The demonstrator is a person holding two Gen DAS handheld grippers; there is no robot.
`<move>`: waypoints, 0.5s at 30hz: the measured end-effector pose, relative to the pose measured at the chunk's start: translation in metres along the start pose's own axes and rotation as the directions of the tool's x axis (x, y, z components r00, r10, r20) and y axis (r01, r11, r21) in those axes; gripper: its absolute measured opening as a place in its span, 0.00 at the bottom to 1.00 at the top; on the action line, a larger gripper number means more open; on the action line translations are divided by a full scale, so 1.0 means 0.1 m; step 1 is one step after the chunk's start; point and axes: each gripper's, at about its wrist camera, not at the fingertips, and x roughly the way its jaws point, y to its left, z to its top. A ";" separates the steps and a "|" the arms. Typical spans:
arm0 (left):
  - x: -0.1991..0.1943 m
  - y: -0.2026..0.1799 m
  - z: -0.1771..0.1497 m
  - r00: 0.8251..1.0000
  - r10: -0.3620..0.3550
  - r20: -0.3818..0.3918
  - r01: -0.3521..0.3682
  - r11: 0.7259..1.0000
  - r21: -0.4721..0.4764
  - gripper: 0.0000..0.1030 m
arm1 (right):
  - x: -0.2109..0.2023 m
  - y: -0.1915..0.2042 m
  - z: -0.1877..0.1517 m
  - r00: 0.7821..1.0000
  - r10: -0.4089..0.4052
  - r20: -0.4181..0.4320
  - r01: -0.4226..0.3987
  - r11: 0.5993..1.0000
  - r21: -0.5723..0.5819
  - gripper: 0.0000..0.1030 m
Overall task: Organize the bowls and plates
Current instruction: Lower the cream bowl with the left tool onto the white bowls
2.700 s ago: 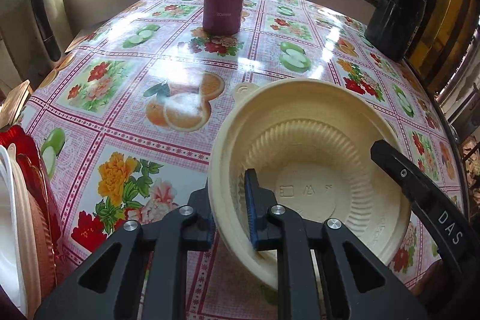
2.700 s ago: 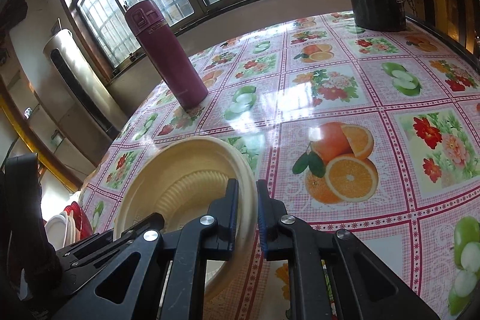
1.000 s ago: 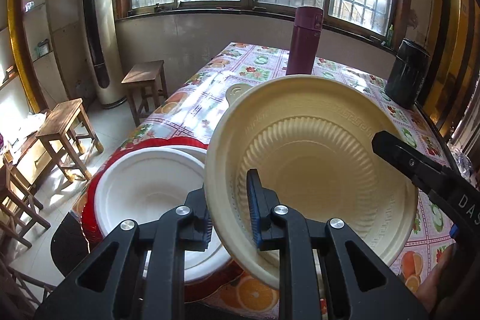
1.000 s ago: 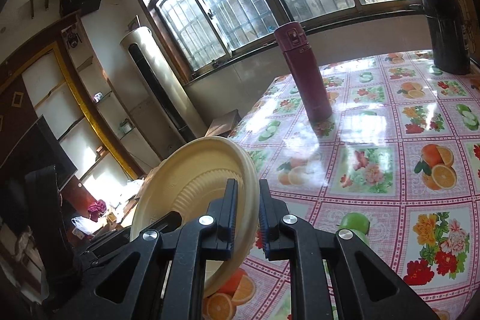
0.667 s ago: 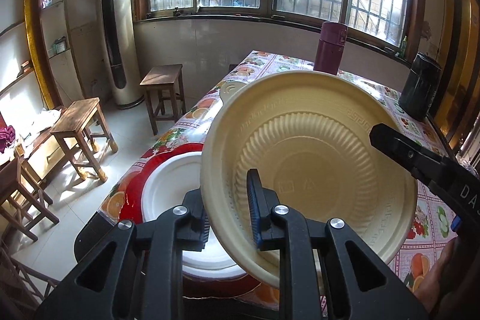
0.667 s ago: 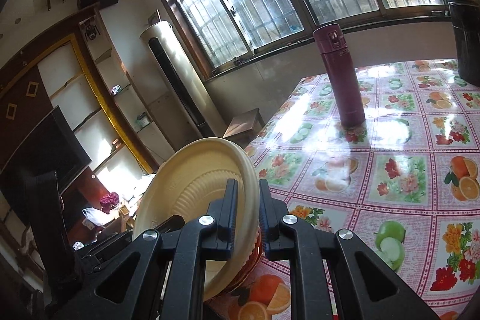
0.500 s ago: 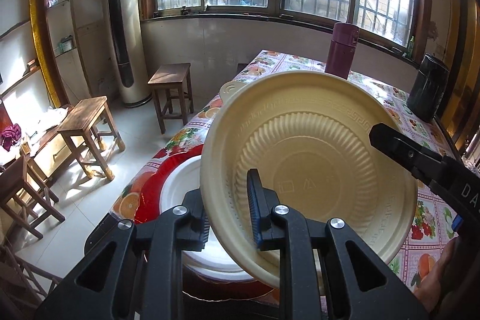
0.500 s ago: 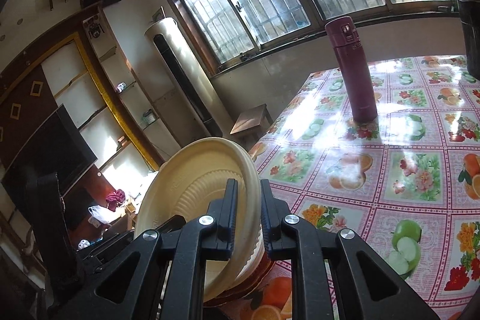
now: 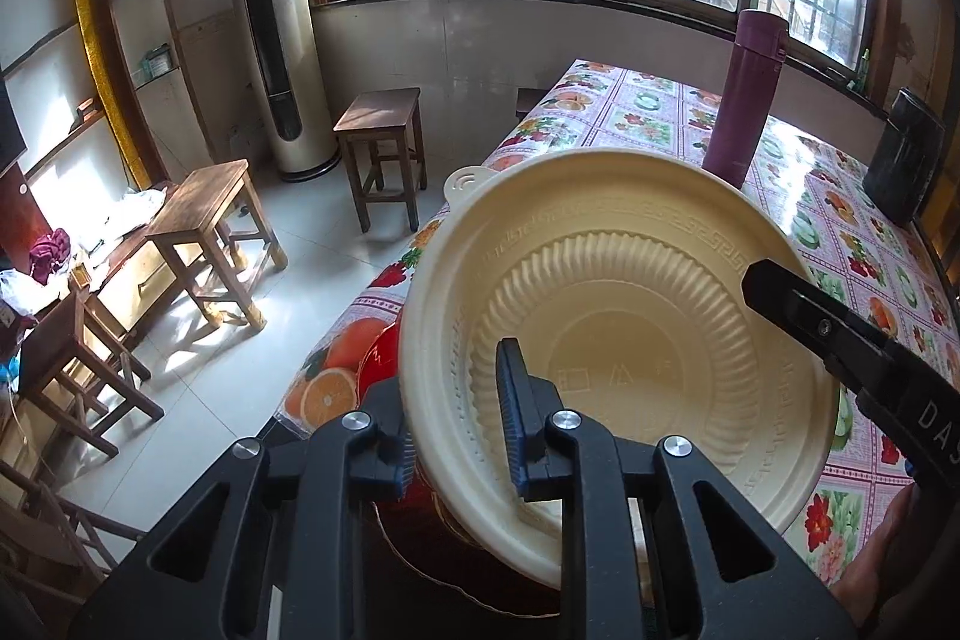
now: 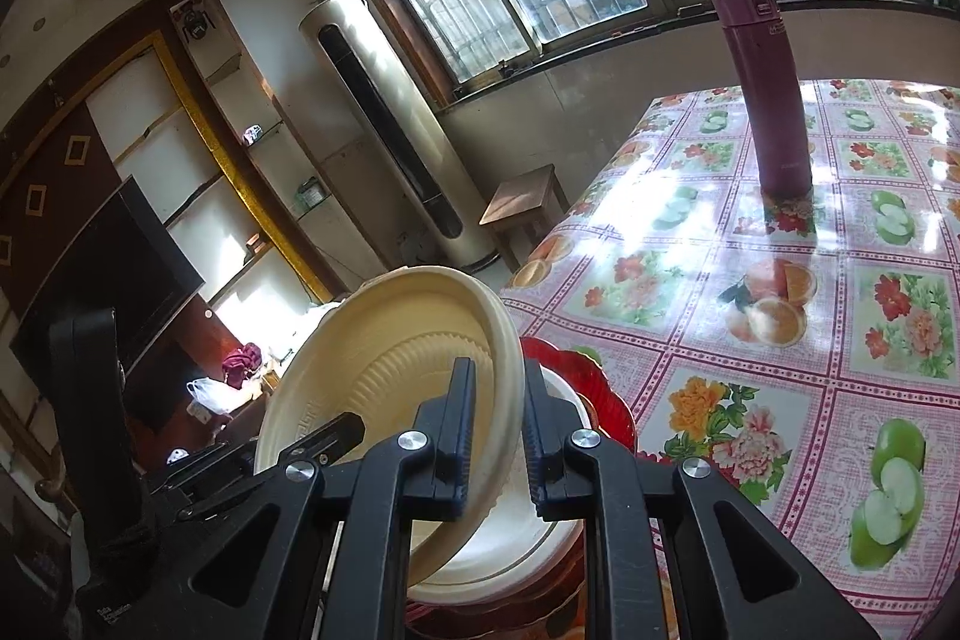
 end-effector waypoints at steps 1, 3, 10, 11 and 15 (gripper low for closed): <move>0.03 0.00 -0.02 1.000 0.002 -0.009 -0.002 1.000 0.000 0.19 | 0.04 -0.01 -0.02 1.000 0.001 -0.009 -0.001 1.000 0.004 0.16; 0.07 0.01 -0.05 1.000 0.006 -0.022 -0.006 1.000 0.002 0.19 | 0.09 -0.03 -0.04 1.000 -0.001 -0.023 0.001 1.000 0.007 0.16; 0.16 0.02 -0.04 0.999 0.011 -0.046 -0.011 1.000 0.009 0.19 | 0.21 -0.12 -0.08 0.999 0.001 -0.044 0.000 1.000 0.025 0.16; 0.17 0.02 -0.05 0.999 0.010 -0.048 -0.010 1.000 0.010 0.19 | 0.22 -0.13 -0.08 0.999 0.000 -0.044 0.001 1.000 0.025 0.16; 0.20 -0.01 -0.03 0.999 0.019 -0.051 -0.018 1.000 0.017 0.19 | 0.26 -0.16 -0.10 0.999 0.003 -0.049 -0.001 0.999 0.035 0.16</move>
